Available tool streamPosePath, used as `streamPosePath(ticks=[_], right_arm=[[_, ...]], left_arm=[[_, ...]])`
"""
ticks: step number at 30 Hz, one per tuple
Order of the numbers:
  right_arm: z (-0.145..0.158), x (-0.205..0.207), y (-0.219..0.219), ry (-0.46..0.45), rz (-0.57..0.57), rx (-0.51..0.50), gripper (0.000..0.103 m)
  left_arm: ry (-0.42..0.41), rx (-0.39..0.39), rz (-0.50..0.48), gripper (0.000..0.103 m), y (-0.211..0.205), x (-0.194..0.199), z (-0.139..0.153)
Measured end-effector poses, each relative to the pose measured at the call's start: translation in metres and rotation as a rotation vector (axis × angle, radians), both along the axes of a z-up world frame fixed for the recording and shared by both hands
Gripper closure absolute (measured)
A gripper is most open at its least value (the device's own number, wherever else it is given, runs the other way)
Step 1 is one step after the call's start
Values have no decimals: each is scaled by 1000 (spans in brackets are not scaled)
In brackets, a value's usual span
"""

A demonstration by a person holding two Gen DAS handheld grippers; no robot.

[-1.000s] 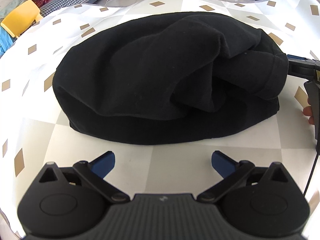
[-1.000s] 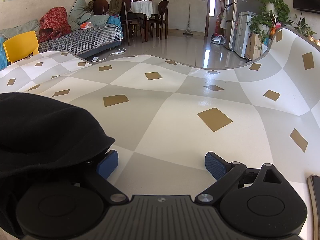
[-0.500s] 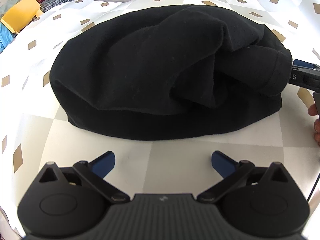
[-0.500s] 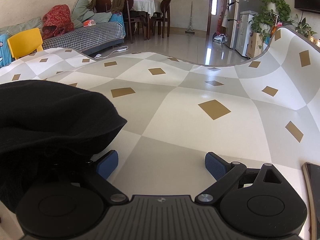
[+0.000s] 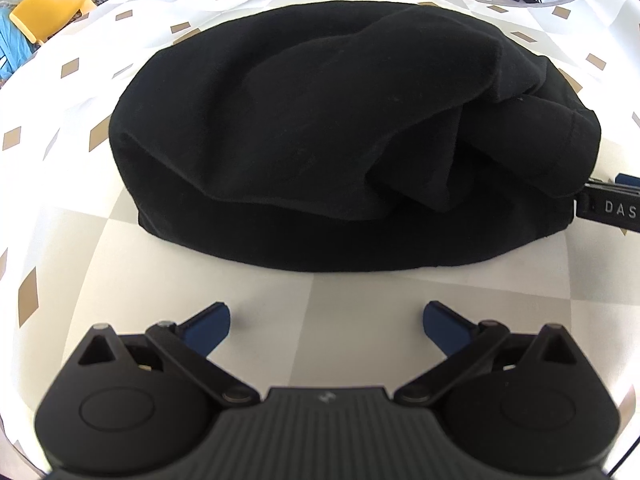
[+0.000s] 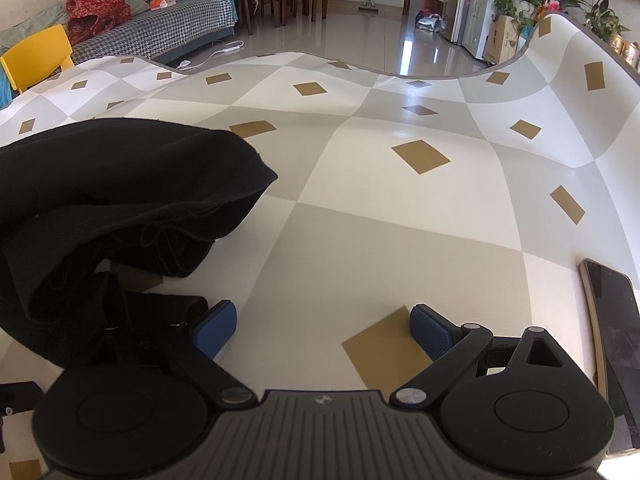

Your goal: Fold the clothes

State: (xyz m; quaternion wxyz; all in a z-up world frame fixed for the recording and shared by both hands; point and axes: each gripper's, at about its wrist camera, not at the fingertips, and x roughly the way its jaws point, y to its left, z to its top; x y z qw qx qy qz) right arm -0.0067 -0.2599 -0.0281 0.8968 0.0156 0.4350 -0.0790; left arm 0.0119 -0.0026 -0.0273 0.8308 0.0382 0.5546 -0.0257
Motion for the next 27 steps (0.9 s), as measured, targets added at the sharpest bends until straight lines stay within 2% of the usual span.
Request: streamPosePath(ticks=[3,15,27], right_arm=[[1,-7,3,20,-13,3,9],[4,-35,23,48,-137,14,9],[7,-57,45,66,-186,28,9]], left_arm=[[4,-28,15,0,5,0,-2],[-9,-35,-32,0,13,-5,-7],[-72,-42,-64,0,24,-24,-13]])
